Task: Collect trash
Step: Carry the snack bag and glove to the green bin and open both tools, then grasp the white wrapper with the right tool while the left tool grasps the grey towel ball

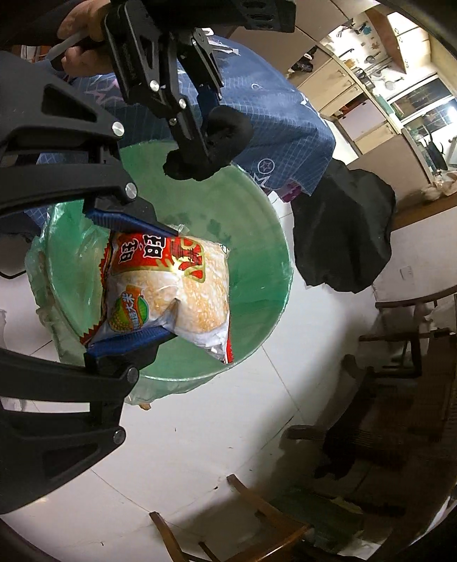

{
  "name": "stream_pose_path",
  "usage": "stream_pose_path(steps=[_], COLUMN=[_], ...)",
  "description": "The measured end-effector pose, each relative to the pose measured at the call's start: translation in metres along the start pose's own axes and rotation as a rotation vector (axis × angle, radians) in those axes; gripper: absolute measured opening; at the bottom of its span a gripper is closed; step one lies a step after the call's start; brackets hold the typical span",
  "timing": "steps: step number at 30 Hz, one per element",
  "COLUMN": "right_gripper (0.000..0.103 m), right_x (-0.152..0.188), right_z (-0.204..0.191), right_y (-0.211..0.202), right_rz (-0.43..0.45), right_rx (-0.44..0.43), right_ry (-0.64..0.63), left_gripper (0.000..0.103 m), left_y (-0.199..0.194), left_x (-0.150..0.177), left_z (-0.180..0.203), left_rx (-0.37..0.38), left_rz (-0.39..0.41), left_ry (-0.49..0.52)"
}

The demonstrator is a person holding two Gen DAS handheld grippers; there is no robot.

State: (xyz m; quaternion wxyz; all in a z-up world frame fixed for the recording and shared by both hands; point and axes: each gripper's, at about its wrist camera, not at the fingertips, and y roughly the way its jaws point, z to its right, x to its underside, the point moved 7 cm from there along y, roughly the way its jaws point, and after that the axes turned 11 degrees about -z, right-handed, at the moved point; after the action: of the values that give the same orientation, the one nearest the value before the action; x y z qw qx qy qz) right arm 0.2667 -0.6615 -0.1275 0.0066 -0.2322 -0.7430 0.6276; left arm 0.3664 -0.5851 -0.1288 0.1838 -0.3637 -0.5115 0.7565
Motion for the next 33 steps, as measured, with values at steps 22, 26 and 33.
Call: stream_pose_path(steps=[22,26,33], right_gripper=[0.064,0.070,0.080], right_x=[0.007,0.022,0.067], right_z=[-0.001,-0.039,-0.128], right_y=[-0.020,-0.055,-0.063], right_rz=[0.093,0.240,0.343], right_rx=[-0.007,0.005,-0.101], right_ry=[0.005,-0.103,-0.258], left_gripper=[0.079,0.079,0.079], left_y=[-0.032,-0.065,-0.155], left_x=[0.022,0.058,0.159], left_z=[-0.019,-0.032,-0.127], left_rx=[-0.035,-0.059,-0.156], left_rz=[0.070,0.127,0.266], left_ry=[-0.046,-0.029,-0.165])
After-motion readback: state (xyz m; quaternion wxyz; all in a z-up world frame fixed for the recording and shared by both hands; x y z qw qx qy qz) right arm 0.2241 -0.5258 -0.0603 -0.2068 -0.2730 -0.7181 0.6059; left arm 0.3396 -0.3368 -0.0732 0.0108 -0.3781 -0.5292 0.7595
